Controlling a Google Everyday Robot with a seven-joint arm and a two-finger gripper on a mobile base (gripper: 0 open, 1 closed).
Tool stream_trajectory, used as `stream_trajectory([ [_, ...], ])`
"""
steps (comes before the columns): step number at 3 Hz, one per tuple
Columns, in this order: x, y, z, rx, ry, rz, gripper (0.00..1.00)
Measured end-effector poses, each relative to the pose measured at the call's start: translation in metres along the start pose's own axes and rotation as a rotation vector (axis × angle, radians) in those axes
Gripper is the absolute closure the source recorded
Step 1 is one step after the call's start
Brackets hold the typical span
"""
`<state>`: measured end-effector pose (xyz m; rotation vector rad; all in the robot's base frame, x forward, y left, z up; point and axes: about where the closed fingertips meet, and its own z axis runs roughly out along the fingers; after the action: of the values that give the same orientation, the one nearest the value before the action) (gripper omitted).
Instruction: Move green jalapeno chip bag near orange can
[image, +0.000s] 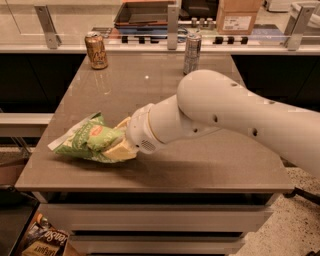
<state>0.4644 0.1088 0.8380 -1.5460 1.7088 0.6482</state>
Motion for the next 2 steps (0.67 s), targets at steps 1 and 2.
stream_trajectory([
  [1,-0.010,-0.023,-0.010,0.012,0.003,-0.020,1.00],
  [2,-0.018,-0.050,-0.024,0.045,-0.002,-0.027,1.00],
])
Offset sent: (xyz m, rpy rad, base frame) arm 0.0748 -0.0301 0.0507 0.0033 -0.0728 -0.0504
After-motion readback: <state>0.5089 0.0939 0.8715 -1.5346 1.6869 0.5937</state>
